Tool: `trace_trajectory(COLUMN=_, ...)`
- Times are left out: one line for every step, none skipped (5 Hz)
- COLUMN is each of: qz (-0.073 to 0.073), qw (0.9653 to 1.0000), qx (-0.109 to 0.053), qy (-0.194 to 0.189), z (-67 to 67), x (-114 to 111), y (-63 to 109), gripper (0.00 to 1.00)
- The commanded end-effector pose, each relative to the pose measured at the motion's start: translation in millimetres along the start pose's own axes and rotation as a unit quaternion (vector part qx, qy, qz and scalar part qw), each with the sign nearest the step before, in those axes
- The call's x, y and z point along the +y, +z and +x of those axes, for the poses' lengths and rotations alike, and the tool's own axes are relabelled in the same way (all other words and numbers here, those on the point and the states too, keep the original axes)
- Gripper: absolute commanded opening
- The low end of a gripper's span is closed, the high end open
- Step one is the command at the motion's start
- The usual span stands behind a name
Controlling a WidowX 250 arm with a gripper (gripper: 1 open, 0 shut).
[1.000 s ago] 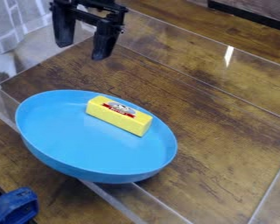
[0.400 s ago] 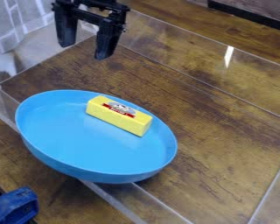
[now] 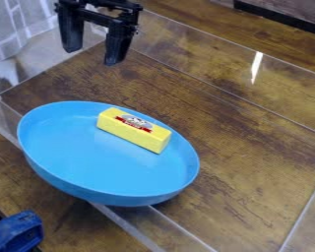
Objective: Remove the green object from inside the blue tray and put it on the table
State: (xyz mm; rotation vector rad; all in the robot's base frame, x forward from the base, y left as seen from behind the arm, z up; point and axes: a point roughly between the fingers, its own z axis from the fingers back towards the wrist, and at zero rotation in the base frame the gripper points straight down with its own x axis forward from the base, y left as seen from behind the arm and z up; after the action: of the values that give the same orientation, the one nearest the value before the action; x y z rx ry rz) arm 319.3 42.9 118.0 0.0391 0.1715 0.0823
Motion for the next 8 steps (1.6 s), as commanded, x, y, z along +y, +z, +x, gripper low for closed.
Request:
trace_trajectory(qz=-0.003, qw=0.9995, qx=-0.029, qy=0.009, z=4.9, x=6, y=15.1, gripper=1.00)
trace_trajectory(qz=-0.002, qw=0.9997, qx=-0.021, qy=-0.012, z=3.2, x=2, y=7.4, gripper=1.00)
trace_trajectory(qz=-0.001, qw=0.9993, qx=-0.012, qy=-0.035, z=1.1, x=-3, y=-0.2, gripper=1.00)
trace_trajectory(qz=-0.002, qw=0.9975, qx=-0.003, qy=-0.070, z=-4.1, x=-10, y=-8.3, gripper=1.00)
trace_trajectory(qz=-0.002, qw=0.9916, qx=-0.002, qy=-0.130, z=-16.4, x=-22, y=-14.4, gripper=1.00)
trace_trajectory(qz=0.002, qw=0.9785, qx=-0.009, qy=-0.206, z=-32.5, x=-34, y=-23.0, gripper=1.00)
trace_trajectory(qz=0.001, qw=0.9747, qx=-0.008, qy=-0.223, z=-35.6, x=-38, y=-29.0, gripper=1.00)
trace_trajectory(qz=0.000, qw=0.9713, qx=-0.011, qy=-0.238, z=-39.9, x=-42, y=-35.7, gripper=1.00)
